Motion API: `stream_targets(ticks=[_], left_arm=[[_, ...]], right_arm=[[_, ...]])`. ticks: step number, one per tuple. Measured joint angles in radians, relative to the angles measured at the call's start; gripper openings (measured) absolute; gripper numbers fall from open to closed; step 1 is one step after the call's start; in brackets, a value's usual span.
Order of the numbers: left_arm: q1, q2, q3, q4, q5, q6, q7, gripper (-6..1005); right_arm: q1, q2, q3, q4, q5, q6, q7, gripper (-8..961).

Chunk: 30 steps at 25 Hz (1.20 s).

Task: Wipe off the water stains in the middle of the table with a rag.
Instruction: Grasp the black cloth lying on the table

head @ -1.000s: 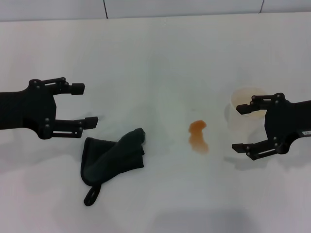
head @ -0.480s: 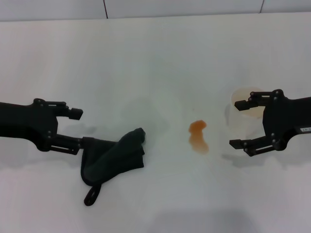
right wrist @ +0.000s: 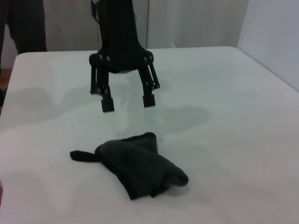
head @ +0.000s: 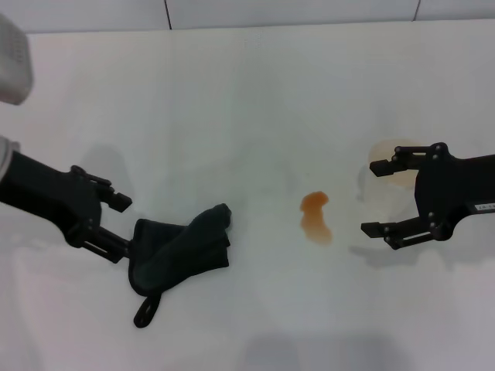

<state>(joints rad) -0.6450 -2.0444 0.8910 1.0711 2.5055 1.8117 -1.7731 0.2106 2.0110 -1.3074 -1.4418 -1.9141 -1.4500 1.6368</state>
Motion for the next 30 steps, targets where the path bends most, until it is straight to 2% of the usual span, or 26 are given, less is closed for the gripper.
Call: stream_targets(ticks=[8, 13, 17, 23, 30], left_arm=[[-0.078, -0.032, 0.090, -0.007, 0.066, -0.024, -0.032, 860], [-0.085, -0.037, 0.188, -0.021, 0.062, -0.066, -0.064, 860], [-0.086, -0.039, 0.231, -0.056, 0.058, -0.108, -0.071, 860], [-0.082, -0.040, 0.269, -0.068, 0.017, -0.142, -0.072, 848], [-0.083, -0.041, 0.273, -0.081, 0.006, -0.148, -0.071, 804]], right_arm=[[-0.004, 0.000, -0.003, 0.000, 0.009, 0.000, 0.000, 873], [-0.004, 0.000, -0.003, 0.015, 0.023, 0.000, -0.008, 873], [-0.002, 0.000, -0.003, 0.023, 0.028, 0.000, -0.009, 873], [-0.004, 0.000, -0.003, 0.028, 0.034, -0.002, -0.009, 873], [-0.003, 0.000, -0.010, 0.038, 0.035, -0.003, -0.009, 872]])
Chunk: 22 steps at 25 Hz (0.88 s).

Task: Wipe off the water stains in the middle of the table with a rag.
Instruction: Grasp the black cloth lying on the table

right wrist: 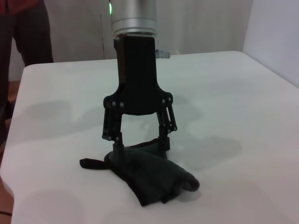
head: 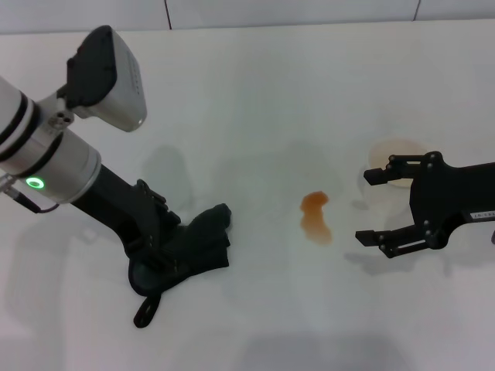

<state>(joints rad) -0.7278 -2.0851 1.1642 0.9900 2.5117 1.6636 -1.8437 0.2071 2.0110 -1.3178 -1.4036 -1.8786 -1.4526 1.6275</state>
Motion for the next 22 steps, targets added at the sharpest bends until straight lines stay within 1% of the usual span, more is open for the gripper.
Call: stream_targets(ticks=[1, 3, 6, 18, 22], left_arm=[[-0.001, 0.000, 0.002, -0.009, 0.000, -0.003, 0.000, 797], [0.002, -0.001, 0.038, -0.031, -0.019, -0.017, 0.000, 785], [0.004, -0.001, 0.051, -0.037, -0.026, -0.029, 0.000, 766], [0.005, 0.002, 0.052, -0.060, -0.026, -0.048, 0.004, 753], [0.005, 0.002, 0.052, -0.060, -0.025, -0.049, 0.006, 730]], right_arm=[[0.000, 0.000, 0.000, 0.000, 0.000, 0.000, 0.000, 872], [0.000, 0.000, -0.001, 0.000, 0.000, 0.000, 0.000, 872], [-0.002, 0.000, -0.001, 0.000, 0.000, 0.001, 0.000, 872], [-0.006, 0.000, -0.003, 0.015, 0.000, 0.002, 0.000, 872], [-0.008, 0.000, -0.003, 0.015, 0.001, 0.002, 0.000, 873]])
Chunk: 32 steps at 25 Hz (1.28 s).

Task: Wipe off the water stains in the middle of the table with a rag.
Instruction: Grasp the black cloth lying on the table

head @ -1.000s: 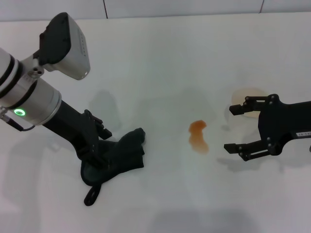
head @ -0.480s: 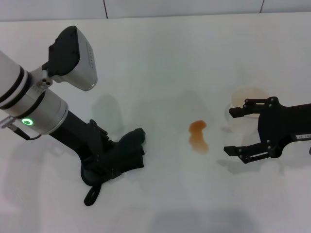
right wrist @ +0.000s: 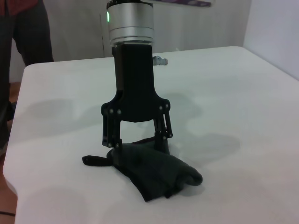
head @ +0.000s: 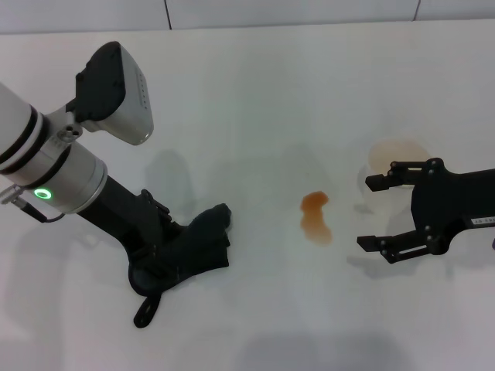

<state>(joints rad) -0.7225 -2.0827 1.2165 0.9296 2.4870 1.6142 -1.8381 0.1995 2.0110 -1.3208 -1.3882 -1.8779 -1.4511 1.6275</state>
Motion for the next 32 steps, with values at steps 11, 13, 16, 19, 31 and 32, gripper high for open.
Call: stream_targets(ticks=[11, 13, 16, 19, 31, 32], left_arm=[[0.000, -0.001, 0.000, -0.005, 0.005, -0.010, 0.006, 667], [0.001, -0.002, 0.004, -0.005, 0.005, -0.012, 0.007, 655], [0.001, -0.002, 0.016, -0.010, 0.005, -0.020, 0.008, 638], [0.002, -0.003, 0.033, -0.014, 0.006, -0.030, 0.005, 620], [0.005, -0.003, 0.058, -0.013, 0.000, -0.052, -0.014, 575], [0.005, -0.003, 0.058, -0.012, 0.000, -0.054, -0.014, 573]], right_arm=[[0.000, 0.000, 0.000, 0.007, 0.010, 0.000, 0.000, 873], [0.000, 0.000, 0.000, 0.007, 0.010, 0.000, 0.000, 873], [0.000, 0.000, 0.000, 0.008, 0.010, 0.000, 0.000, 872], [0.000, 0.000, -0.001, 0.009, 0.010, 0.000, 0.000, 872], [0.000, 0.000, -0.002, 0.006, 0.010, -0.008, 0.003, 872], [0.000, 0.000, -0.002, 0.007, 0.010, -0.007, 0.003, 873]])
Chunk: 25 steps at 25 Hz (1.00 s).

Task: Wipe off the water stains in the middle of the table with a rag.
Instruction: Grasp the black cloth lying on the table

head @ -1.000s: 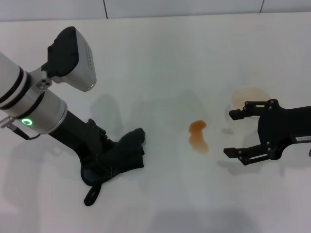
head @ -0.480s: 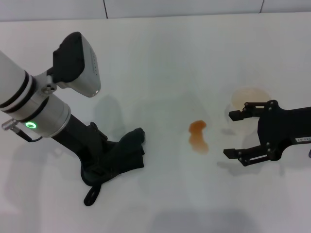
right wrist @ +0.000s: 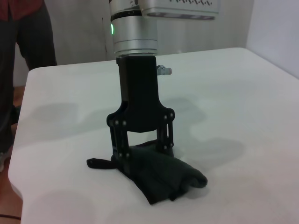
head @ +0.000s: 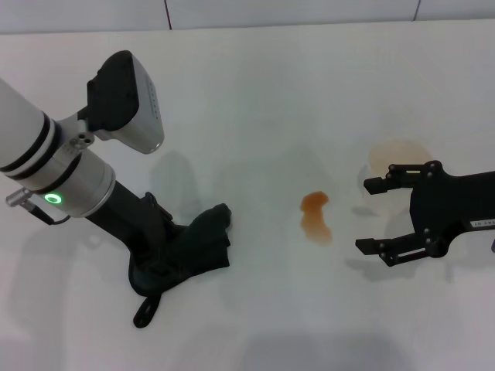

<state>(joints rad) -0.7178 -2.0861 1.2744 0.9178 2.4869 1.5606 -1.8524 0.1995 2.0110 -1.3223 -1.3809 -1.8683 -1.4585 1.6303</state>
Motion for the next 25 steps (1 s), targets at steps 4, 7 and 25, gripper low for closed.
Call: stream_targets(ticks=[4, 7, 25], left_arm=[[0.000, -0.001, 0.004, 0.003, 0.000, -0.020, -0.005, 537], [-0.003, -0.001, 0.005, 0.004, 0.000, -0.036, -0.006, 490], [-0.015, 0.002, 0.054, 0.018, -0.053, -0.095, -0.017, 108]], right_arm=[[0.000, -0.001, 0.002, 0.001, 0.000, 0.001, -0.002, 873], [0.000, -0.001, 0.005, 0.000, 0.000, 0.002, -0.002, 873], [0.001, -0.002, 0.006, -0.005, 0.000, 0.004, -0.003, 873]])
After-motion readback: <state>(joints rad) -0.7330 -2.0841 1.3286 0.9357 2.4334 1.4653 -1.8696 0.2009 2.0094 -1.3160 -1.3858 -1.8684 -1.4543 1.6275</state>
